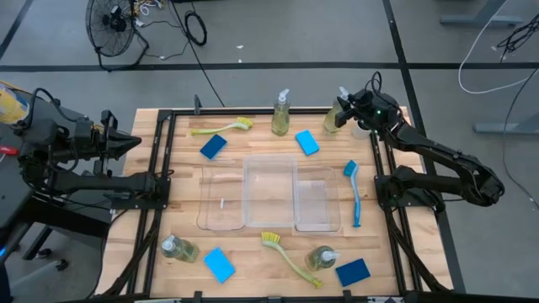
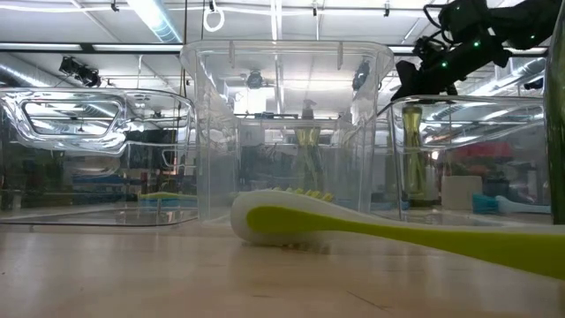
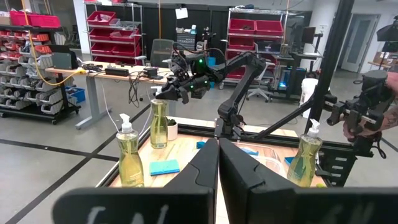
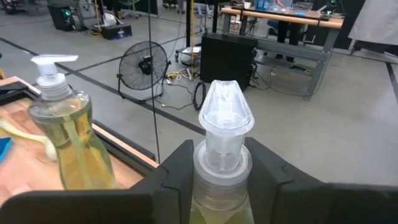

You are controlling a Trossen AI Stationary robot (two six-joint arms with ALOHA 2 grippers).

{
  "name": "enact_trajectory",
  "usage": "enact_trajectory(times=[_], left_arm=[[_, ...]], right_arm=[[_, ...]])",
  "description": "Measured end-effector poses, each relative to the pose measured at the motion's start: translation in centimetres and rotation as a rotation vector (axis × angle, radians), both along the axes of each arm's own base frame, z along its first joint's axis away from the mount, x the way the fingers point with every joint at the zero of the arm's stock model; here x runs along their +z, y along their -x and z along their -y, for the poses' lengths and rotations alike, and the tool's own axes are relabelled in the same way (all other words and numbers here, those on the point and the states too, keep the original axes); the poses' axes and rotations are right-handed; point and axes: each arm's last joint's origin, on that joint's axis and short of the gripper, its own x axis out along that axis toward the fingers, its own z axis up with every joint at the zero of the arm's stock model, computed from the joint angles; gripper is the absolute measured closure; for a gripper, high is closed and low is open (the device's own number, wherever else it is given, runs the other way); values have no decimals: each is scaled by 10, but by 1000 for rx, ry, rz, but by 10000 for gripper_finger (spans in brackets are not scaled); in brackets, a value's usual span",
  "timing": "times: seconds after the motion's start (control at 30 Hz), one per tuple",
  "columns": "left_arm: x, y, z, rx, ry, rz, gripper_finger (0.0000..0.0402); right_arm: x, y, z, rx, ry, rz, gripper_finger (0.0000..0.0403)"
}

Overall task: Pick & Place Kitchen Sink Supplies
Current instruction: Put the transparent dishwashing liquid dispenser into the middle transparent bin

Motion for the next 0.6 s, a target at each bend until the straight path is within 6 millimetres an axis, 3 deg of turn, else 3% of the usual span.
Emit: enact_trajectory(times=[0.6], left_arm=[[0, 0, 0, 0, 0, 0, 383]], right_arm=[[74, -11, -19, 125, 35, 31, 301]])
